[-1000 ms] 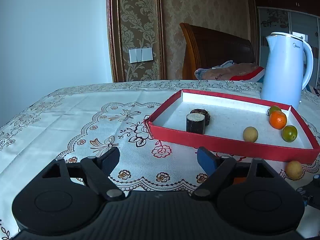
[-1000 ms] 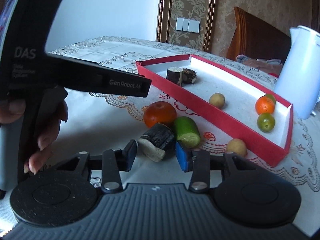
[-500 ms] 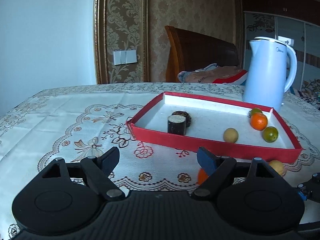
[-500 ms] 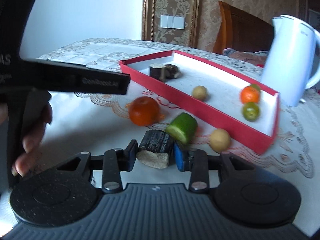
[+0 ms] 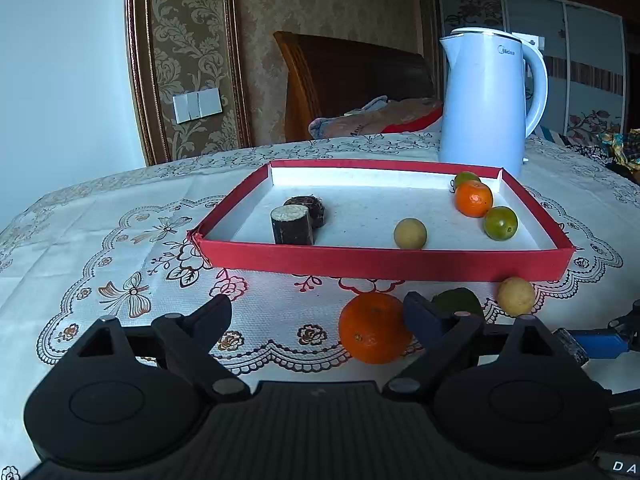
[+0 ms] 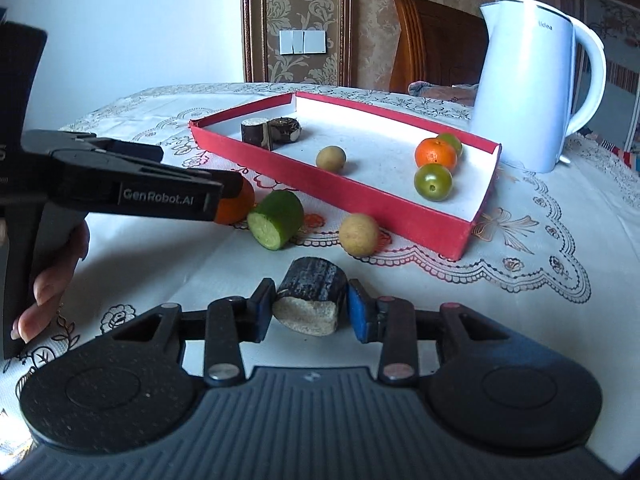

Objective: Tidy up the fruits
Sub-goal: 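Grasp the dark eggplant slice with the right gripper while the left approaches the large orange, then close the left gripper on the large orange while the right holds the eggplant slice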

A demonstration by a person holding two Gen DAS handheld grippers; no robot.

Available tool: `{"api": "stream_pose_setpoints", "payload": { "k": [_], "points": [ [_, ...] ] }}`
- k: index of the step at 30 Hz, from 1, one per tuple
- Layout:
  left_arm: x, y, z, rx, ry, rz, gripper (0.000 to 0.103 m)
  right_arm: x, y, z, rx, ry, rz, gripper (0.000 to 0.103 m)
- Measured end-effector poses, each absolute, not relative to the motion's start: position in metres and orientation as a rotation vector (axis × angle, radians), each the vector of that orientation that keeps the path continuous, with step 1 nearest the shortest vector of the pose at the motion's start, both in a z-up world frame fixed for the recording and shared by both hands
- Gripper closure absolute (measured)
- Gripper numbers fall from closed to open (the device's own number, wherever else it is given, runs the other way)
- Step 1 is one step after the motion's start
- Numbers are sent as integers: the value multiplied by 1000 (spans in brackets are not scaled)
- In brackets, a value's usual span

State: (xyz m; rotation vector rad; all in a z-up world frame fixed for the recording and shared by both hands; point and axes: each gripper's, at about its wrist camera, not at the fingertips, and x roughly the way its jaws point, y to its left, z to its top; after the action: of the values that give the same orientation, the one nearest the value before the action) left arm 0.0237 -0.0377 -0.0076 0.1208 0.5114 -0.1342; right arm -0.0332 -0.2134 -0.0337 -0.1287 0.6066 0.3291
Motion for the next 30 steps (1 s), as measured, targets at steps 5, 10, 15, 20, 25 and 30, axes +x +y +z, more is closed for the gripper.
{"api": "stream_pose_setpoints", "payload": {
  "k": [5,10,15,20,25,30],
  "points": [
    [26,-45,-6,152,491,-110,9,-34,-211,-34,-145,605,322,67],
    [21,-48,-4,196,417,4,9,-35,-211,-34,-142,605,321,67],
    [21,-33,1,161,400,98,10,-35,-212,-34,-138,606,322,67],
    [14,-40,5,151,390,-7,10,-34,-213,-34,-128,608,326,67],
    [27,-41,-4,172,457,43,10,-34,-213,-34,-126,608,326,66],
    [24,-22,0,60,488,-24,10,-34,-213,-35,-123,609,328,66]
  ]
}}
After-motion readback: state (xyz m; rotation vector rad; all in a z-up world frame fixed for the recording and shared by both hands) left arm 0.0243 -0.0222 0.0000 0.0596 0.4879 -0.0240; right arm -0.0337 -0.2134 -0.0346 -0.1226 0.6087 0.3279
